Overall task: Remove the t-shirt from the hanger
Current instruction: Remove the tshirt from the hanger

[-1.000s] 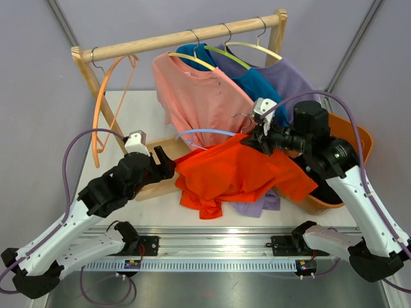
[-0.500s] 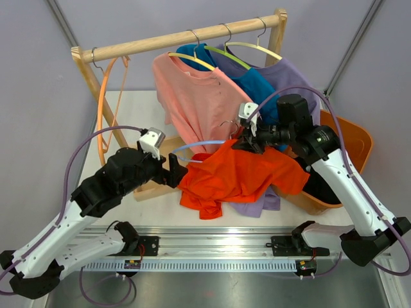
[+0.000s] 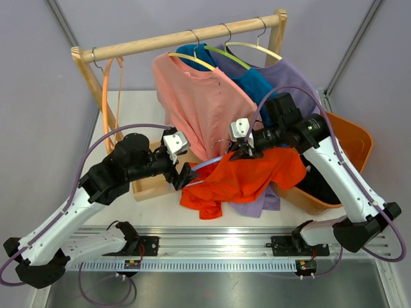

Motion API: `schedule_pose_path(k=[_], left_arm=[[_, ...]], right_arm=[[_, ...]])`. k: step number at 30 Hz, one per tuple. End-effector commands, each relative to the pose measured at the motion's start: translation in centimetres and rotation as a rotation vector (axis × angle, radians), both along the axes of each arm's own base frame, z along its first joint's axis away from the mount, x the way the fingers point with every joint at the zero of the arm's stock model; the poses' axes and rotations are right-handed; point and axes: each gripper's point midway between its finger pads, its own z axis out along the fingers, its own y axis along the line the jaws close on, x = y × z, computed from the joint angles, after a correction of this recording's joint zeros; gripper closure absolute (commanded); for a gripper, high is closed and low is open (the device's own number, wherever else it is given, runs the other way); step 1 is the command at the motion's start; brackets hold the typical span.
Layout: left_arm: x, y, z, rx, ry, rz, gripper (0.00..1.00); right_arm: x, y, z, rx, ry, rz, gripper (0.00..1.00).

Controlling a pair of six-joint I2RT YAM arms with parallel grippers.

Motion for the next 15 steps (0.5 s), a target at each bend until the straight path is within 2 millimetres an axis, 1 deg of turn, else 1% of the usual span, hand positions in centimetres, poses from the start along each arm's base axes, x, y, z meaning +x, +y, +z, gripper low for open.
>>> schedule_pose_path(k=[1,3,6,7,8,12,15], left_arm=[[-1.6,-1.9,2.2,-0.059,-0.069,-0.174,0.13],[-1.8,-2.4,2.0,-0.062,-0.053,-0.202,0.18],[-1.5,-2.8,1.4,-0.050,-0.037,-0.205,0.32],[-1.4,-2.9,1.2,-0.045,-0.032,-0.205,0.39],[-1.3,-3.0,1.1,-0.041,-0.029,-0.206,0.42],[-1.0,-2.9,0.7,-0.024,-0.033,-0.193,0.65],[-0.9,-2.7,0.7,-0.020,-0.043,-0.187,0.76]], right_arm=[[-1.1,1.5,2.4,0.066,-0.086,0.116,1.00],[-1.5,2.1,2.7,0.072,-0.091,0.138,1.00],[-1.9,2.9,3.1,0.082,-0.091,0.162,1.00],[-1.9,3.2,3.2,0.089,-0.091,0.161,1.00],[-1.9,3.3,3.5,0.095,-0.093,0.162,1.00],[-1.9,3.5,3.8,0.099,-0.087,0.157,1.00],[-2.2,3.4,3.6,0.097,-0.068,0.160,1.00]])
